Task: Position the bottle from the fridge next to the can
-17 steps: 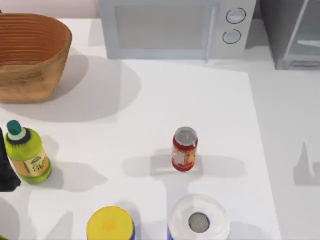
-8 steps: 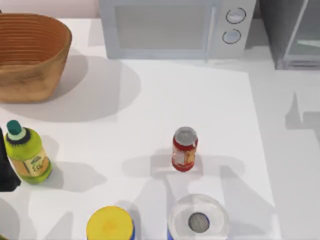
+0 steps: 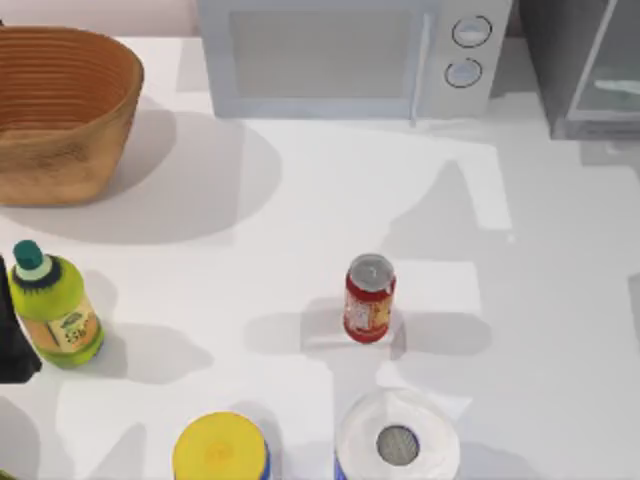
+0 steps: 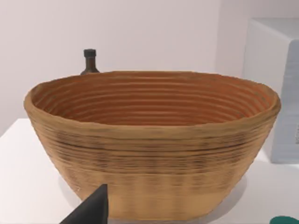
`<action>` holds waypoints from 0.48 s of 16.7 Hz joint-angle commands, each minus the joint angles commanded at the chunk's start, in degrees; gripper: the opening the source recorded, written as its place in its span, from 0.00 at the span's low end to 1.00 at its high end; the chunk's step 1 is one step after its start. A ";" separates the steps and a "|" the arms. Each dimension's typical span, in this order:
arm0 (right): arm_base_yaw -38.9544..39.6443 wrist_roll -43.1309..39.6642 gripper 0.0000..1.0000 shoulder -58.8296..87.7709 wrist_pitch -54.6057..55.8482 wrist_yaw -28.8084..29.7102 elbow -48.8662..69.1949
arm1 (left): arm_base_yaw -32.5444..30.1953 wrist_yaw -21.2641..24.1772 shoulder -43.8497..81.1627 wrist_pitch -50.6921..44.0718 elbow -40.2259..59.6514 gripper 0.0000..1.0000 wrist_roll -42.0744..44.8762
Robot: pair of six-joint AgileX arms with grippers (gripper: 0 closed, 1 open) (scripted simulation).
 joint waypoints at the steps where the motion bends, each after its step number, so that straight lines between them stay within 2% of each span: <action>1: -0.51 -0.01 1.00 5.06 2.62 -0.39 2.30 | 0.00 0.00 0.00 0.00 0.00 1.00 0.00; 5: -2.07 -0.07 1.00 19.26 10.64 -1.58 9.34 | 0.00 0.00 0.00 0.00 0.00 1.00 0.00; 8: -2.56 -0.10 1.00 23.52 13.25 -1.97 11.64 | 0.00 0.00 0.00 0.00 0.00 1.00 0.00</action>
